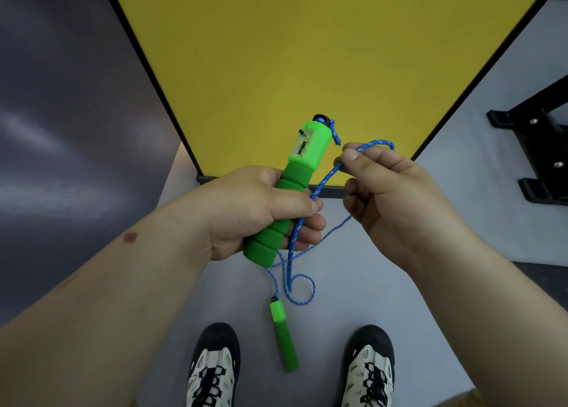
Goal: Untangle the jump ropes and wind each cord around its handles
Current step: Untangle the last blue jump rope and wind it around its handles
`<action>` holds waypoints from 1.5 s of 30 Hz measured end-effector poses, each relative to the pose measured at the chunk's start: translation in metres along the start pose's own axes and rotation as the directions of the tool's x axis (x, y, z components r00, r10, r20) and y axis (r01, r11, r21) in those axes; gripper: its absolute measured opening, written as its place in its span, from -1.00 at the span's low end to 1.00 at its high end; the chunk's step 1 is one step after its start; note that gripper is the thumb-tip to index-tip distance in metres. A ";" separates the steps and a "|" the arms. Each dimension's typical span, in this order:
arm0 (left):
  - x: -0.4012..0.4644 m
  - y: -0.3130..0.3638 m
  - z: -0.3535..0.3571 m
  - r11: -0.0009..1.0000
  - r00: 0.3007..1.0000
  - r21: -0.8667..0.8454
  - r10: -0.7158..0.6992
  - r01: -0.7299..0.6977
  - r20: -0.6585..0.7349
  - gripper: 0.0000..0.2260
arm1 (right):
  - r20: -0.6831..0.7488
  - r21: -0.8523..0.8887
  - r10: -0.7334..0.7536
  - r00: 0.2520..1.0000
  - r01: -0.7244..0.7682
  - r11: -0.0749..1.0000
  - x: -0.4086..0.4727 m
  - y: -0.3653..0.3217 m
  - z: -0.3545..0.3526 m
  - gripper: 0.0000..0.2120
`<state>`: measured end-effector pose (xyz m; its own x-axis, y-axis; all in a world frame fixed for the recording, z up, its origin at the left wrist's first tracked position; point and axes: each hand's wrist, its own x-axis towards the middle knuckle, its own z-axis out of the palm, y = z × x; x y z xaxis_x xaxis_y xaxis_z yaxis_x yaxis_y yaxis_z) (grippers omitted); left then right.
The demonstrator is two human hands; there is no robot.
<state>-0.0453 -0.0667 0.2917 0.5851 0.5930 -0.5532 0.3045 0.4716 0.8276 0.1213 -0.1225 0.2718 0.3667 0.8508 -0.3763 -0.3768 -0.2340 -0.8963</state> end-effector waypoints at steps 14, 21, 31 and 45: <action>0.000 -0.001 -0.001 1.000 1.000 0.002 -0.019 0.019 0.007 -0.85 | 0.022 -0.042 -0.005 1.000 0.006 0.999 0.000 0.000 0.002 -0.95; 0.000 -0.002 -0.002 1.000 1.000 0.014 -0.011 0.011 -0.001 -0.87 | 0.113 -0.059 0.078 0.991 -0.071 0.996 -0.003 0.001 0.002 -0.96; 0.001 -0.002 0.001 1.000 1.000 -0.009 -0.021 0.021 -0.003 -0.85 | 0.044 -0.032 0.020 0.999 -0.018 0.999 -0.002 -0.001 0.002 -0.91; 0.002 -0.001 0.000 1.000 1.000 0.019 -0.003 0.003 -0.007 -0.92 | 0.165 -0.152 0.073 0.984 -0.048 0.987 -0.005 0.002 0.004 -0.92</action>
<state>-0.0446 -0.0666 0.2896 0.5791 0.5961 -0.5561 0.3204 0.4608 0.8277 0.1151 -0.1252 0.2729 0.1926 0.8975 -0.3968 -0.2599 -0.3432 -0.9026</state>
